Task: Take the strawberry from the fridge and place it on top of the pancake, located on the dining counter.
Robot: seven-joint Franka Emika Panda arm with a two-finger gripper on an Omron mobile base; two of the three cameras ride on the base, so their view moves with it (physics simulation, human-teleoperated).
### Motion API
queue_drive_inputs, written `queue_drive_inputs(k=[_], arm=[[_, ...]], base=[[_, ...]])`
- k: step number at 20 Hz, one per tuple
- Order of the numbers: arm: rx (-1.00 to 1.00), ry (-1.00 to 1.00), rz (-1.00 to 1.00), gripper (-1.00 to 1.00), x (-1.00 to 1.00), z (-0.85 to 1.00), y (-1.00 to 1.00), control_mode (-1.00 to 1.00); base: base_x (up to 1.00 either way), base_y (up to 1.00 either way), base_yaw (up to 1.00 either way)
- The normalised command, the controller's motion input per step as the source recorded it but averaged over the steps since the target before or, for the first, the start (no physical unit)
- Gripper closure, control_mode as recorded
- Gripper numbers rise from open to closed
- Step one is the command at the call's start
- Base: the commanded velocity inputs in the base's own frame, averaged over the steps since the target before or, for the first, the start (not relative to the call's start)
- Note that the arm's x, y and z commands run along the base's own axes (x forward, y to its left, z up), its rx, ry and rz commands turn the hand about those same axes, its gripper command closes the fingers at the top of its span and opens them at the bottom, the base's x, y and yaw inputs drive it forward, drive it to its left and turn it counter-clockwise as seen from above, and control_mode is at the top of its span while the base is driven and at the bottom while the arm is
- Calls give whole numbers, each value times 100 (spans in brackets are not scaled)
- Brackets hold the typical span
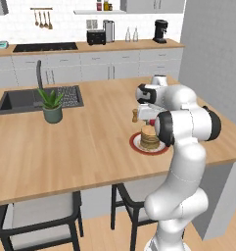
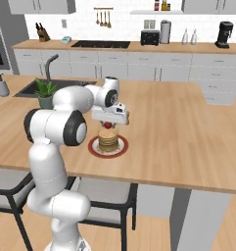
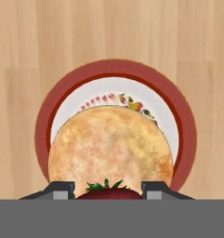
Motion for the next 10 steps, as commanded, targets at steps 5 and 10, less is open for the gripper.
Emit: queue_drive_inputs(k=[5, 10], arm=[[0, 0, 0, 100, -20, -17, 0, -100], [0, 0, 1, 100, -2, -8, 0, -100]], base=[[0, 0, 0], [0, 0, 0]])
